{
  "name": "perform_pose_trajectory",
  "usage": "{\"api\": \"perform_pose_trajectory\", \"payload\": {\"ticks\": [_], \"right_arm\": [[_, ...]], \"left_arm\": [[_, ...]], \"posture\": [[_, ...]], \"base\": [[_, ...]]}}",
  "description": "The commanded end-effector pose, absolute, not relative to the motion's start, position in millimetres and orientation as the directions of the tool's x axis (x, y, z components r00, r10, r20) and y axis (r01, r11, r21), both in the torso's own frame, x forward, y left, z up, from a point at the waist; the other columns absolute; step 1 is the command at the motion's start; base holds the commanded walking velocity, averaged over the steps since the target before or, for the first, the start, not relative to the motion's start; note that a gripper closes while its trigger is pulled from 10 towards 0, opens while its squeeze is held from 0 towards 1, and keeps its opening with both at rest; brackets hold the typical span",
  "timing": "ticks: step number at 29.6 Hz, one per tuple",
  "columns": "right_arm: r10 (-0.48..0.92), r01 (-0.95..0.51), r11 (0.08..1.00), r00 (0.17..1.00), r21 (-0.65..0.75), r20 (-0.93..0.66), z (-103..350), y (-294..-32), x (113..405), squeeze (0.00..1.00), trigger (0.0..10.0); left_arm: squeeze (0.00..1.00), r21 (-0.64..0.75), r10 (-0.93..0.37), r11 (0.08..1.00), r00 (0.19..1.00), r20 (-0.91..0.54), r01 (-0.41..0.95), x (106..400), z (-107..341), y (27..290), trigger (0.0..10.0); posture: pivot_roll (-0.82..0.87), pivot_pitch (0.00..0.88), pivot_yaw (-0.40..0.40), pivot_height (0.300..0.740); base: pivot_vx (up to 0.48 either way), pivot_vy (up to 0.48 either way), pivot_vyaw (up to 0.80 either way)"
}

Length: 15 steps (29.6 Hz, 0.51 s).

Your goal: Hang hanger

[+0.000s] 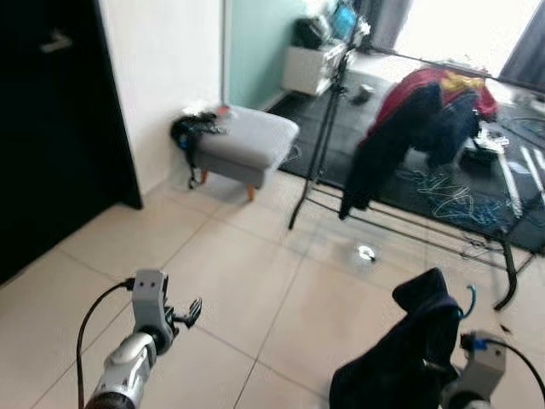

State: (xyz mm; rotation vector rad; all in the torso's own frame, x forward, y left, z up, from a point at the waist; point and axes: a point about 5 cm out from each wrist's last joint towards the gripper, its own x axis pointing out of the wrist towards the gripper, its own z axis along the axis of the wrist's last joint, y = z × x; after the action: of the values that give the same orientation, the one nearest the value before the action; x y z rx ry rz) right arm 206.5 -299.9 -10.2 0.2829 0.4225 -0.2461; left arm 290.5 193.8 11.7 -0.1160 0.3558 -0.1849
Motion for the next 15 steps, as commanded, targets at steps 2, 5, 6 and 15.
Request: {"api": "perform_pose_trajectory", "payload": {"ticks": [2,5,6,15], "right_arm": [[-0.205,0.304,0.927,0.901,0.218,-0.384,-2.9,-307.1,206.9,0.00,10.0],[-0.202,0.297,0.930,0.904,0.215,-0.376,-1.7,-307.3,207.4,0.00,10.0],[-0.202,0.297,0.930,0.904,0.215,-0.376,-1.7,-307.3,207.4,0.00,10.0],[-0.201,0.294,0.931,0.907,0.215,-0.371,0.8,-306.9,211.2,0.00,10.0]], "left_arm": [[0.00,-0.118,-0.218,0.975,0.914,-0.342,0.188,288.9,10.4,191.1,10.0],[0.00,-0.082,-0.212,0.977,0.920,-0.329,0.196,289.5,12.4,190.1,10.0],[0.00,-0.082,-0.212,0.977,0.920,-0.329,0.196,289.5,12.4,190.1,10.0],[0.00,-0.078,-0.221,0.975,0.921,-0.322,0.207,292.6,15.1,188.4,10.0]], "posture": [[-0.04,0.066,-0.040,0.740],[-0.04,0.070,-0.041,0.740],[-0.04,0.070,-0.041,0.740],[-0.05,0.068,-0.042,0.740]], "base": [[0.000,0.000,-0.32],[0.207,0.000,0.00],[0.311,0.000,0.00],[0.305,0.000,0.00]]}}
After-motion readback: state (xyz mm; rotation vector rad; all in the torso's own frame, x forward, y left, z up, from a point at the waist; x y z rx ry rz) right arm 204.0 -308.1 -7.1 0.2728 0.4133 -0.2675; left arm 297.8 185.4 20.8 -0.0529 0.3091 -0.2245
